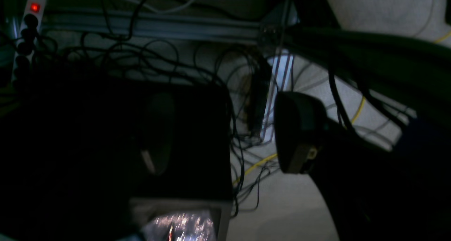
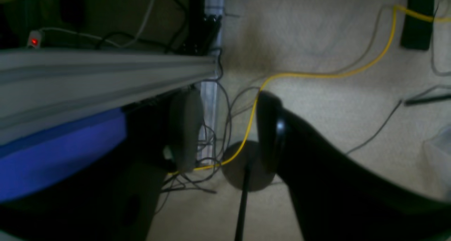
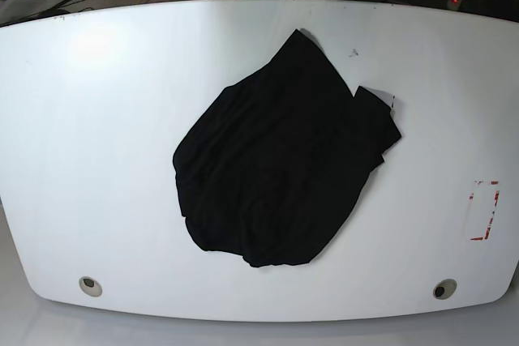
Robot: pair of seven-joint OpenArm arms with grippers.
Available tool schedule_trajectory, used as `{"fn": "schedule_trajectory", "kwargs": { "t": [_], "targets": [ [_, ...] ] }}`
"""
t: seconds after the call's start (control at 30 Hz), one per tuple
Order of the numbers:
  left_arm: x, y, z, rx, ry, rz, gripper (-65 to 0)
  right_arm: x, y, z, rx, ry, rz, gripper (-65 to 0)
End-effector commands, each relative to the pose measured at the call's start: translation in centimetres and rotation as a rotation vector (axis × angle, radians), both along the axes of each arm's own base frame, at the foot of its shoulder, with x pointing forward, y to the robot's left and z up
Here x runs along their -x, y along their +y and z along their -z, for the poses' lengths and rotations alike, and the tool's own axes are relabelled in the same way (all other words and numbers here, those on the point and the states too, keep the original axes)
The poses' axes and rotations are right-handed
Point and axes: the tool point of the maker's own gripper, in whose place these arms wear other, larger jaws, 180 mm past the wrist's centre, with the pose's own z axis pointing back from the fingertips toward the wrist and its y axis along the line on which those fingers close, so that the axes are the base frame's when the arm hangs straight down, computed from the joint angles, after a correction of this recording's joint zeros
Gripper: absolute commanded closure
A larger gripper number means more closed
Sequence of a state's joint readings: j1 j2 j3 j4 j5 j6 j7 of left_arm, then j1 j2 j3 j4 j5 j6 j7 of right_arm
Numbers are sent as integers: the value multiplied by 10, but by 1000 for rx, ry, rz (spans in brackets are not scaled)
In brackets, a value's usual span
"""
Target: Fold the T-shirt properly
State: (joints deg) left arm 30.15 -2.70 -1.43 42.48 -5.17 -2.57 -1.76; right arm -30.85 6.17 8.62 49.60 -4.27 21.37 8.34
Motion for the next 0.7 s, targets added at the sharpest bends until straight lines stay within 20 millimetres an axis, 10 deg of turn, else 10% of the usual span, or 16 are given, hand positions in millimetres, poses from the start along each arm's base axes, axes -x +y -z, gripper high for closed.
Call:
{"fn": "schedule_trajectory", "kwargs": {
  "t": [0.0,0.67],
  "targets": [
    [-15,2,-16,-1,-66,15,-397,7,-2,-10,1,-17,-7,-254],
    [-37,25,-169,-85,-376,56,-397,25,8,-121,-19,-192,-44,-254]
  ]
}}
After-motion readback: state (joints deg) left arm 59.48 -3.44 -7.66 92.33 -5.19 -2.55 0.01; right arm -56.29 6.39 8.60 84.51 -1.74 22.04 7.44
